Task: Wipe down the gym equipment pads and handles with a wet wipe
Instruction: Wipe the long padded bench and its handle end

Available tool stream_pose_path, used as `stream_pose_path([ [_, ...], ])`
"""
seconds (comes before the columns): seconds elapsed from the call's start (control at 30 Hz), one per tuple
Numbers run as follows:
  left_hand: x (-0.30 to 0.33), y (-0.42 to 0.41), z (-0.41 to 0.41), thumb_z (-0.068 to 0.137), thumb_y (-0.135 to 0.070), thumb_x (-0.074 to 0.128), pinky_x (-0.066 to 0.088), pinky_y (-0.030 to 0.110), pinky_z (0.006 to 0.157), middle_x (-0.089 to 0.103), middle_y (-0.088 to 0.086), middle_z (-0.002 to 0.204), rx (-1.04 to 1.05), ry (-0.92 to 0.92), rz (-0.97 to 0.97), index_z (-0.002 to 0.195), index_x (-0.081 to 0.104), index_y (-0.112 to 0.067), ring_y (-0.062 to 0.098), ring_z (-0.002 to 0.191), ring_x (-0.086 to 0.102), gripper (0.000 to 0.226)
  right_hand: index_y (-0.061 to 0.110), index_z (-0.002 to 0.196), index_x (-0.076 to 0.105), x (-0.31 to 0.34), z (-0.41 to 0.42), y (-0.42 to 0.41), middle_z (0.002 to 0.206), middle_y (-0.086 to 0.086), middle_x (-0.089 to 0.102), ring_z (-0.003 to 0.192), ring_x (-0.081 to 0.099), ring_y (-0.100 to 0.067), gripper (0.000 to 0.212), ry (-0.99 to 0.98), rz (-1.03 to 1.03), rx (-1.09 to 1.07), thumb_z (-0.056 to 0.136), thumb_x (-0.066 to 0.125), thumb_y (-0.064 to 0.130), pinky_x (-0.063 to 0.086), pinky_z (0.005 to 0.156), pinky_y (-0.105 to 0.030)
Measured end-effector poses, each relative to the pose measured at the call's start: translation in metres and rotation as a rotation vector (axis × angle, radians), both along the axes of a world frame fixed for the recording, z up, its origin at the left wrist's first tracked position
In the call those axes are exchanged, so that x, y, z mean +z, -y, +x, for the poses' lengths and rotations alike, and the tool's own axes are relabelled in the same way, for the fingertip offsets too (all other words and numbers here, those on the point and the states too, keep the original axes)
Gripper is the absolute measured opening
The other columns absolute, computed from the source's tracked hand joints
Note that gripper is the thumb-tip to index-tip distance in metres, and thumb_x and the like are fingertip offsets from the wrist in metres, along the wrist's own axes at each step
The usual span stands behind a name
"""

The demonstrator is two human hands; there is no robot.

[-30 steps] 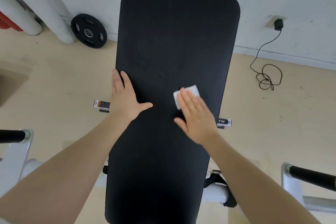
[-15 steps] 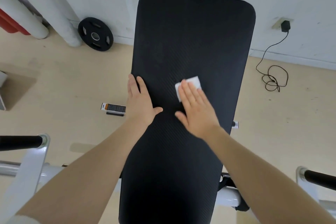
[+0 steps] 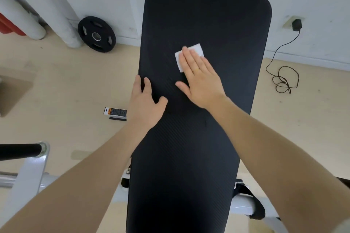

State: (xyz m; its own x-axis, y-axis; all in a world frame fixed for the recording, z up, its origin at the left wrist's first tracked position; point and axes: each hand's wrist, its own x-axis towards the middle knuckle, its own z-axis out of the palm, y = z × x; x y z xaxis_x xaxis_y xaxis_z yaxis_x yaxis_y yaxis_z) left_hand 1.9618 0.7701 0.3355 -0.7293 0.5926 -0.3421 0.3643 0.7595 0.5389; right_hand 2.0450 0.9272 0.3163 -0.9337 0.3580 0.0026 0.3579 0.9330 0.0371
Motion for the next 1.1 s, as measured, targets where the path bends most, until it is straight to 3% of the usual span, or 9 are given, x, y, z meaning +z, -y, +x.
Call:
stream_pose_path([
  [0.13,0.002,0.009,-0.012,0.097,-0.014,0.037,0.008,0.020,0.111,0.004,-0.004,0.158,0.066,0.168,0.184,0.148,0.020,-0.017,0.010,0.144,0.005,0.054,0.008,0.148,-0.004,0.004,-0.017,0.013,0.158,-0.008,-0.007,0.145,-0.007,-0.021,0.071,-0.016,-0.053,-0.105,0.096,0.022,0.049,-0.005,0.117,-0.033],
  [0.33,0.004,0.018,-0.024,0.097,-0.005,0.029,0.009,0.022,0.114,0.017,-0.003,0.156,0.099,0.285,0.302,0.143,0.034,-0.016,0.010,0.143,0.015,0.048,0.008,0.146,-0.006,-0.028,0.018,0.083,0.156,-0.008,-0.008,0.144,-0.010,-0.022,0.072,0.122,-0.114,0.058,0.095,0.018,0.053,0.000,0.118,-0.038],
  [0.47,0.004,0.030,-0.038,0.096,-0.007,0.028,0.018,0.034,0.118,0.029,-0.006,0.152,0.099,0.444,0.368,0.141,0.037,-0.021,0.009,0.139,0.025,0.048,0.007,0.147,0.012,-0.047,0.032,0.119,0.155,-0.009,0.010,0.144,0.009,-0.021,0.071,0.116,-0.119,0.079,0.093,0.022,0.053,0.012,0.118,-0.039],
  [0.57,0.003,0.036,-0.048,0.097,-0.010,0.027,0.026,0.028,0.113,0.037,-0.009,0.146,0.058,0.574,0.407,0.142,0.034,-0.023,0.002,0.134,0.033,0.047,0.008,0.146,0.014,-0.040,0.018,0.113,0.153,-0.007,0.013,0.142,0.013,-0.019,0.068,0.107,-0.107,0.064,0.094,0.021,0.051,0.020,0.116,-0.038],
  [0.67,0.005,0.039,-0.055,0.101,-0.024,0.027,0.032,0.016,0.099,0.046,-0.024,0.125,0.057,0.688,0.485,0.140,0.034,-0.024,-0.013,0.114,0.042,0.040,0.010,0.145,0.000,-0.021,-0.015,0.098,0.155,-0.005,-0.002,0.142,-0.003,-0.015,0.067,0.073,-0.120,0.033,0.094,0.015,0.051,0.005,0.115,-0.034],
  [0.73,0.004,0.040,-0.061,0.101,-0.031,0.028,0.030,0.022,0.104,0.043,-0.021,0.129,0.085,0.753,0.526,0.142,0.031,-0.024,-0.007,0.119,0.039,0.042,0.011,0.147,-0.006,-0.008,-0.045,0.084,0.157,-0.004,-0.008,0.144,-0.009,-0.016,0.069,0.041,-0.115,-0.025,0.096,0.019,0.051,-0.004,0.114,-0.031],
  [0.93,-0.005,0.048,-0.078,0.101,-0.029,0.018,0.026,0.031,0.113,0.038,-0.006,0.147,0.154,0.979,0.594,0.146,0.025,-0.018,0.003,0.127,0.039,0.047,0.009,0.148,-0.006,0.014,-0.108,0.061,0.157,-0.007,-0.010,0.145,-0.009,-0.020,0.066,-0.030,-0.077,-0.186,0.099,0.024,0.042,-0.005,0.116,-0.032],
  [1.1,-0.011,0.056,-0.077,0.101,-0.035,0.013,0.025,0.037,0.114,0.045,0.002,0.144,0.281,1.074,0.611,0.141,0.036,-0.014,0.015,0.131,0.042,0.051,0.007,0.147,-0.003,-0.003,-0.076,0.104,0.157,-0.008,-0.008,0.145,-0.007,-0.021,0.064,0.041,-0.118,-0.127,0.098,0.019,0.043,0.003,0.119,-0.036],
])
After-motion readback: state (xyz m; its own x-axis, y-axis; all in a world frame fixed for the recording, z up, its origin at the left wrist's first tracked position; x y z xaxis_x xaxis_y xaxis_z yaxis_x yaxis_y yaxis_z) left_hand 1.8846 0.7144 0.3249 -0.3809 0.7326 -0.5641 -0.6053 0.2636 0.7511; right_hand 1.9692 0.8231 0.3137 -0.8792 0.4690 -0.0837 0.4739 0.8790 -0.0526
